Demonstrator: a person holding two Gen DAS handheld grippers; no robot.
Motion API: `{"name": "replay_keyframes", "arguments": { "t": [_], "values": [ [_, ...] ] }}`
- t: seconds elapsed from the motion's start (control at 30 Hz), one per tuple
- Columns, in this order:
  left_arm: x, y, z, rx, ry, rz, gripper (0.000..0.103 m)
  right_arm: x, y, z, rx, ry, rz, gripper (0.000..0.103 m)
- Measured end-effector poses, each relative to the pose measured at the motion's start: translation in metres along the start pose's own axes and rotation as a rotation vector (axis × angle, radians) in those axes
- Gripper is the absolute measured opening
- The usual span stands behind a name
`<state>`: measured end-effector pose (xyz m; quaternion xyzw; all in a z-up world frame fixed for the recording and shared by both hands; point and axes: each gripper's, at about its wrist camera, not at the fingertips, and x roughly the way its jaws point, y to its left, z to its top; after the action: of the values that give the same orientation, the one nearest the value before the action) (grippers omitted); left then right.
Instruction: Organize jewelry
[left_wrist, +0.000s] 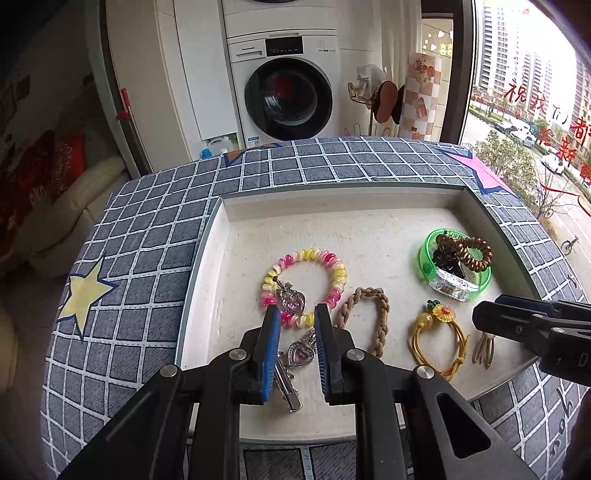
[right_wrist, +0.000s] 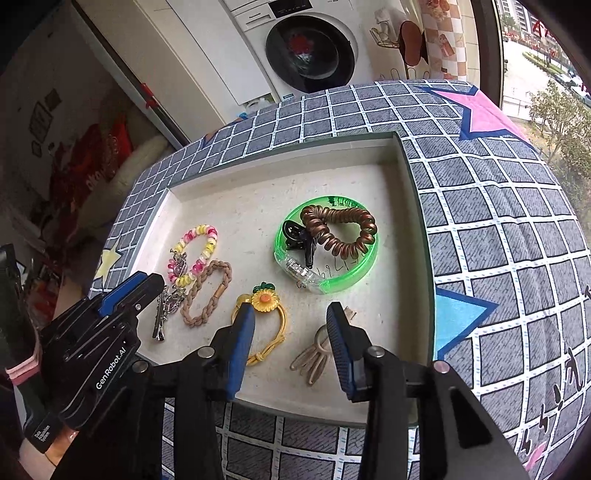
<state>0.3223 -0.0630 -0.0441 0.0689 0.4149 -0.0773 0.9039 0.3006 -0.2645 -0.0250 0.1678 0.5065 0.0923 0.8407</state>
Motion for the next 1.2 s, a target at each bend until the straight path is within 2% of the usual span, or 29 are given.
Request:
{"name": "replay_keyframes", "arguments": {
  "t": [0.3,0.33,0.37,0.43,0.77,0.9,1.03,1.13,1.2],
  "values": [
    [-0.001,0.0,0.002,-0.011,0.006,0.012,0.034,-0.008,0.003,0.001,-0.007,-0.009,-0.009,0.044],
    [-0.001,0.001,0.002,-0.014,0.005,0.015,0.063,-0.008,0.003,0.001,-0.006,-0.012,-0.011,0.044],
    [-0.003,0.002,0.002,-0.025,-0.004,0.026,0.102,-0.01,0.001,0.0,-0.007,-0.013,-0.013,0.044],
    [-0.013,0.005,0.001,-0.044,-0.06,0.048,0.103,-0.012,0.001,0.0,-0.011,-0.018,-0.022,0.044],
    [-0.019,0.002,-0.001,-0.005,-0.035,0.055,0.103,-0.017,0.012,0.0,-0.084,-0.035,-0.119,0.044],
    [-0.022,0.0,-0.004,0.007,-0.032,0.06,0.103,-0.018,0.015,-0.001,-0.097,-0.038,-0.157,0.059],
    [-0.026,0.001,-0.007,-0.003,-0.025,0.039,0.103,-0.02,0.018,-0.003,-0.117,-0.03,-0.168,0.063],
    [-0.031,0.0,-0.009,-0.001,-0.028,0.036,0.103,-0.023,0.019,-0.005,-0.118,-0.032,-0.166,0.078],
    [-0.034,0.0,-0.011,0.003,-0.03,0.032,0.103,-0.025,0.019,-0.006,-0.115,-0.036,-0.168,0.081]
  ]
}}
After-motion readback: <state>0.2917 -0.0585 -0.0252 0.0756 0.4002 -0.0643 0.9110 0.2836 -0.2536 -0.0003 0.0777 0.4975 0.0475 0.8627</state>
